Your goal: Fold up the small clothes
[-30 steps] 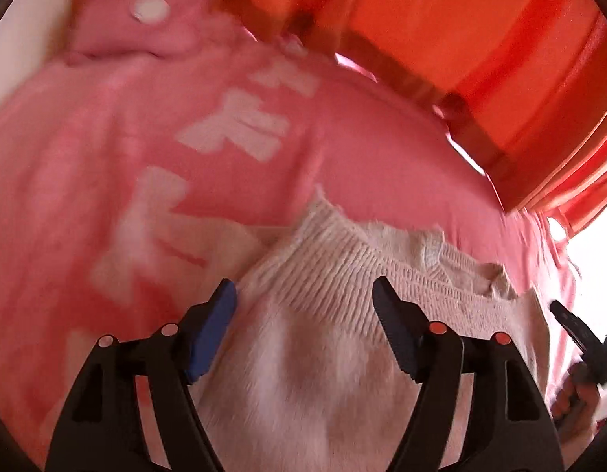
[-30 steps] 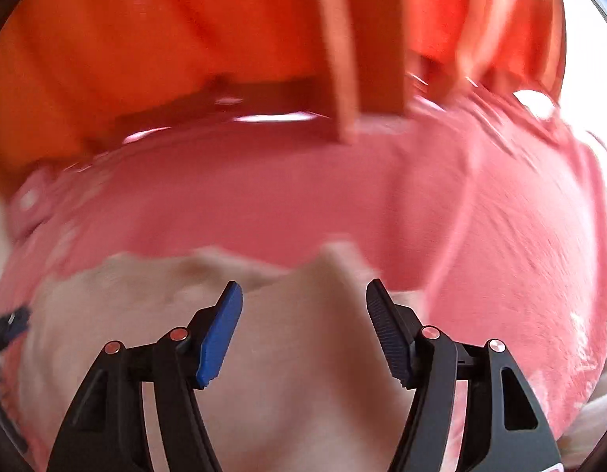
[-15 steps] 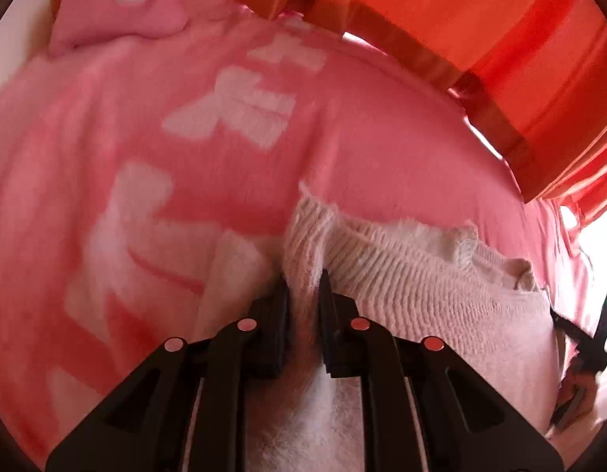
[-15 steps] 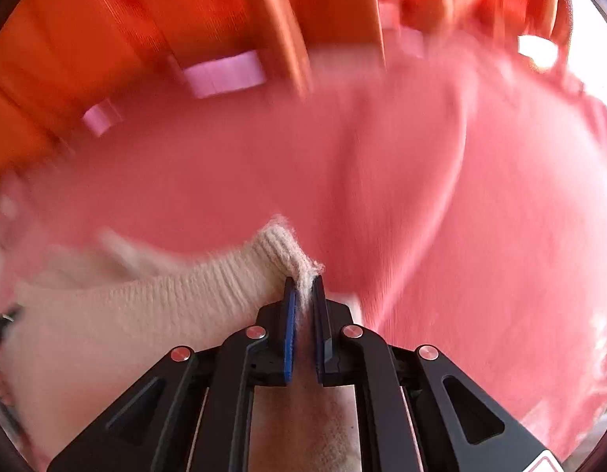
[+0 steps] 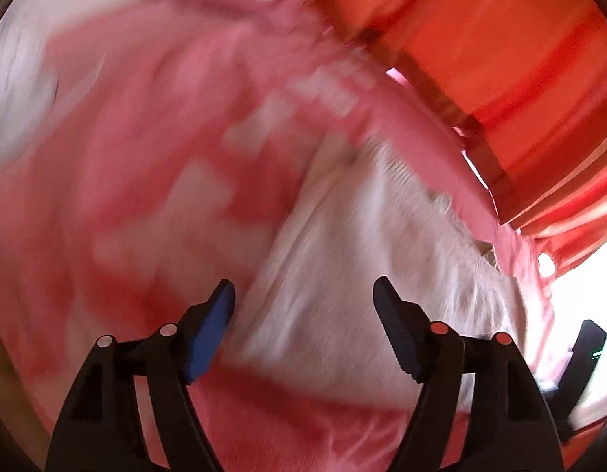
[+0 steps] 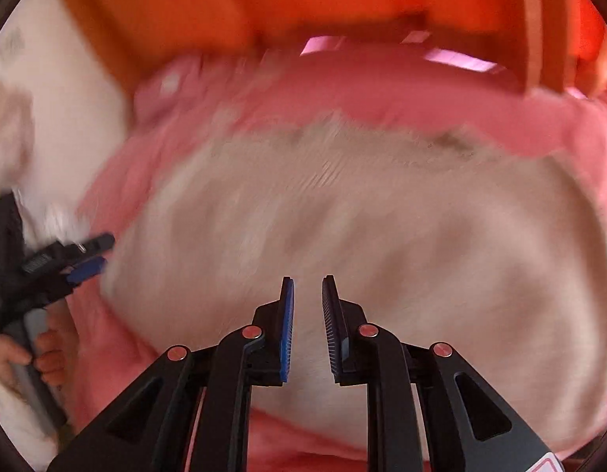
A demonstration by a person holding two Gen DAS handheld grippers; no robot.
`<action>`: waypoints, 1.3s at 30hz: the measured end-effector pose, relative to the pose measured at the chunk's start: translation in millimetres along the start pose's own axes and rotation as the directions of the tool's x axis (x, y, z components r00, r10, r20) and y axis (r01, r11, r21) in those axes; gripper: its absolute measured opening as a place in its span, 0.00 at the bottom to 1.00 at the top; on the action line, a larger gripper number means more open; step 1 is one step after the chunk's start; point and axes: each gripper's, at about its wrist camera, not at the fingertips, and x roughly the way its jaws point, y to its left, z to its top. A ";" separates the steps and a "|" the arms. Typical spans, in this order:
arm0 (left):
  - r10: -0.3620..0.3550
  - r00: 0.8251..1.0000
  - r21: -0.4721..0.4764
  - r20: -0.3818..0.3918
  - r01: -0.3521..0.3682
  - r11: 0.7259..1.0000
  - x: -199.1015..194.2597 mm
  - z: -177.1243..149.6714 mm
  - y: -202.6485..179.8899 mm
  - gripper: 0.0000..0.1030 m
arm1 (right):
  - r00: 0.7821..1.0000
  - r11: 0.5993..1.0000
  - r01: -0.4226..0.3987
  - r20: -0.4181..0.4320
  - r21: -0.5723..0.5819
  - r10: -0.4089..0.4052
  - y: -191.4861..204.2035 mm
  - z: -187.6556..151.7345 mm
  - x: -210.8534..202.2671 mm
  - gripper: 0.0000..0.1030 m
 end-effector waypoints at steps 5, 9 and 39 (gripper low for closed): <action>-0.087 0.996 -0.139 0.011 0.087 0.986 16.2 -8.4 23.9 0.68 | 0.999 0.998 0.051 0.019 -0.031 -0.051 9.3 -0.7 3.8 0.17; -0.095 0.995 -0.162 0.006 0.095 0.982 20.6 -3.2 12.2 0.25 | 1.000 0.999 0.001 0.029 0.047 -0.002 -3.7 -2.8 -11.4 0.17; 0.023 0.997 0.733 0.076 -0.072 0.677 24.4 -158.3 -254.8 0.75 | 0.960 0.897 -0.147 0.277 0.416 0.029 -174.8 -86.8 -143.8 0.63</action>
